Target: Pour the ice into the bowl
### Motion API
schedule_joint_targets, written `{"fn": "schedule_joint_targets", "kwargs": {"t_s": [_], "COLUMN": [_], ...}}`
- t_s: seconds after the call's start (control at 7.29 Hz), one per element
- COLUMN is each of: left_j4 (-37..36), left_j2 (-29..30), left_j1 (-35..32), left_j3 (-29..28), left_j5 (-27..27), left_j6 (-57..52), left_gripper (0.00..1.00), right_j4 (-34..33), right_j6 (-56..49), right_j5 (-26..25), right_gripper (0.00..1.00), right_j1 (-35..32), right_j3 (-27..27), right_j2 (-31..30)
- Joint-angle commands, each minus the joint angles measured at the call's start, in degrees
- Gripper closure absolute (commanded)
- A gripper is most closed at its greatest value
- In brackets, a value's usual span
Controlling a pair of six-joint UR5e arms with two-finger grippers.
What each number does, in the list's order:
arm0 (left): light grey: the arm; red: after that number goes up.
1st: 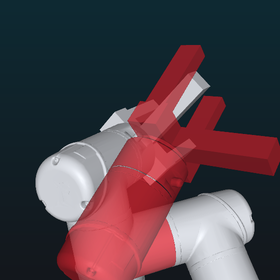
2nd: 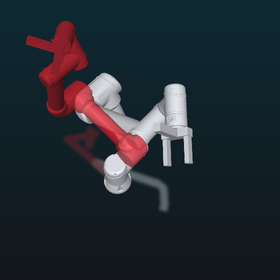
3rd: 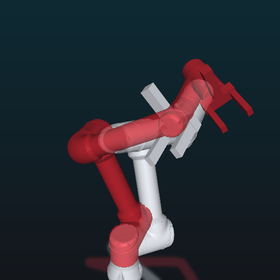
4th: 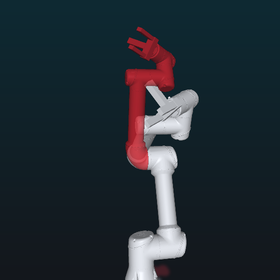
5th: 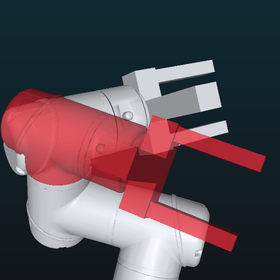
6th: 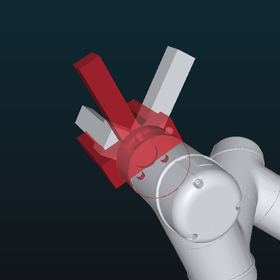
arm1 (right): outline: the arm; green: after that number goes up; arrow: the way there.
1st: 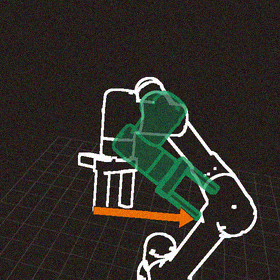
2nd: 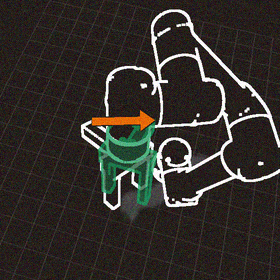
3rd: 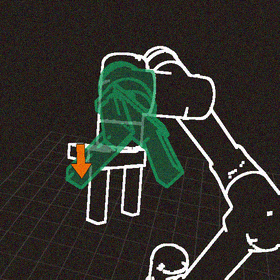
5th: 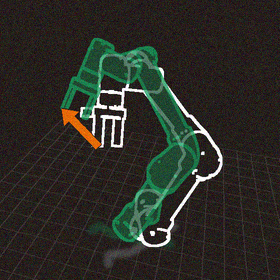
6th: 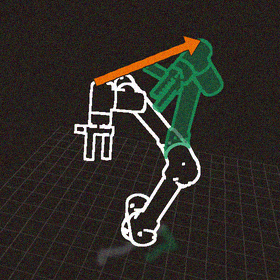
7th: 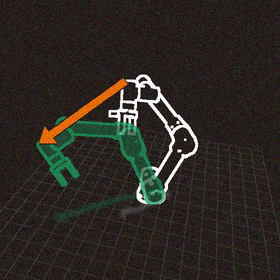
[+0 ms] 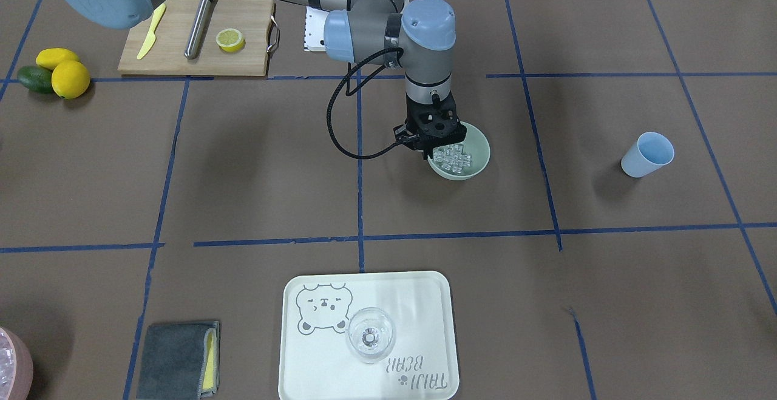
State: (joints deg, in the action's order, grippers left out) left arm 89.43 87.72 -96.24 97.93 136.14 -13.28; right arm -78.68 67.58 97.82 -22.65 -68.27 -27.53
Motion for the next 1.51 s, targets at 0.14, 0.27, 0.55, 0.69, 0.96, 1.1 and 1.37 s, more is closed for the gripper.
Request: {"fn": "schedule_joint_targets", "kwargs": {"t_s": [0.14, 0.27, 0.55, 0.69, 0.96, 1.1, 1.37], "left_j4": [0.1, 0.0, 0.0, 0.1, 0.1, 0.1, 0.1], "left_j2": [-0.1, -0.1, -0.1, -0.1, -0.1, -0.1, -0.1], "left_j1": [0.0, 0.0, 0.0, 0.0, 0.0, 0.0, 0.0], "left_j3": [-0.1, -0.2, -0.5, -0.5, -0.5, -0.5, -0.5], "left_j5": [0.0, 0.0, 0.0, 0.0, 0.0, 0.0, 0.0], "left_j6": [-0.1, -0.2, -0.3, -0.3, -0.3, -0.3, -0.4], "left_gripper": [0.00, 0.00, 0.00, 0.00, 0.00, 0.00, 0.00], "right_j4": [-2.9, -5.9, -6.9, -6.9, -6.0, -6.0, 5.0], "right_j6": [0.2, 0.2, -2.4, -9.3, -16.0, -17.3, -22.3], "right_j5": [7.3, 11.7, 17.5, 23.0, 25.9, 27.2, 27.4], "right_gripper": [1.00, 1.00, 1.00, 1.00, 1.00, 1.00, 1.00], "right_j1": [-5.3, -8.3, -15.2, -20.1, -26.0, -28.0, -31.4], "right_j3": [-9.4, -15.5, -26.9, -32.1, -37.8, -38.4, -38.4], "right_j2": [-2.5, -6.9, -19.7, -26.5, -39.8, -44.5, -57.4]}}
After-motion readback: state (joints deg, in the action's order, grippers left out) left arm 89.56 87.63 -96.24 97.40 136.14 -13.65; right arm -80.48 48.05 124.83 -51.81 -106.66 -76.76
